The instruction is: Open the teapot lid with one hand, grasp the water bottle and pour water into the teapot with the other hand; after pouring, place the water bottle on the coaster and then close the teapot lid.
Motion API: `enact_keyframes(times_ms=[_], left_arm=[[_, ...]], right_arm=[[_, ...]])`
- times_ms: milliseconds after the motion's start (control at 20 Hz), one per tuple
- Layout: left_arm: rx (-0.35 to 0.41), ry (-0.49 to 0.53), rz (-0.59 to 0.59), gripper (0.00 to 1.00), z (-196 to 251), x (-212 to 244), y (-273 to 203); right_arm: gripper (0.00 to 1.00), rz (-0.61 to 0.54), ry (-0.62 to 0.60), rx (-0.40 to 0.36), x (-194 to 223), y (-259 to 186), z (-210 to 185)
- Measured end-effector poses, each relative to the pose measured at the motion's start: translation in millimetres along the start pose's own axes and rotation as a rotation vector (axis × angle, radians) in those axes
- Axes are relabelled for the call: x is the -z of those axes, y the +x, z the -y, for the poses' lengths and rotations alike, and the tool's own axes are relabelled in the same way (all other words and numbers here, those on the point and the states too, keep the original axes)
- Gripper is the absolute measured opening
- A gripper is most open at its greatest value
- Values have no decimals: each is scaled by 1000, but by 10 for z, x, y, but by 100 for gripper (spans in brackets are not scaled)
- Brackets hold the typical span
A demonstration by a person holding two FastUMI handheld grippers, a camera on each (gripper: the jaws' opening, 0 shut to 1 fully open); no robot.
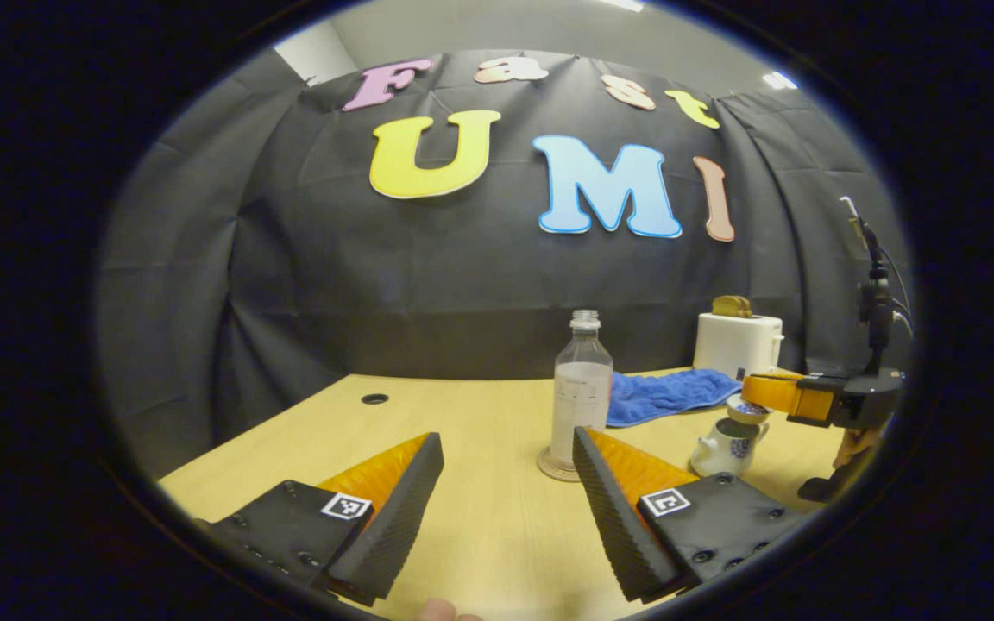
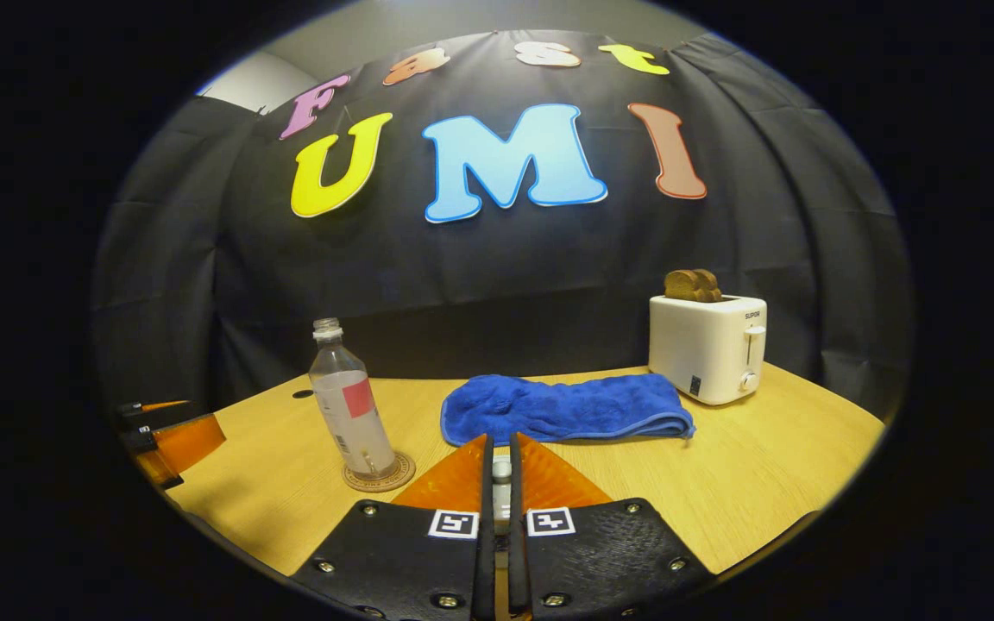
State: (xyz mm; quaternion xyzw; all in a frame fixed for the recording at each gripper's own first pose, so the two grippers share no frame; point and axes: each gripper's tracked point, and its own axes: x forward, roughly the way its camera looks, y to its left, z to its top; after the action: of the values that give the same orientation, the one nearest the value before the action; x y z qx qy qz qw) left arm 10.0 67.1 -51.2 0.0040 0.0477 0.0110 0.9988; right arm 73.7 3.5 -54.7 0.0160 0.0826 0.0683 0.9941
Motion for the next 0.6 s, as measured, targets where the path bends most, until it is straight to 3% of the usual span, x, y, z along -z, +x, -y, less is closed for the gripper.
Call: enact_keyframes(times_ms=[600], left_arm=[[-7,6,45,100,29,-138,-160]], right_arm=[[6,-63,35,1,223,71,33]])
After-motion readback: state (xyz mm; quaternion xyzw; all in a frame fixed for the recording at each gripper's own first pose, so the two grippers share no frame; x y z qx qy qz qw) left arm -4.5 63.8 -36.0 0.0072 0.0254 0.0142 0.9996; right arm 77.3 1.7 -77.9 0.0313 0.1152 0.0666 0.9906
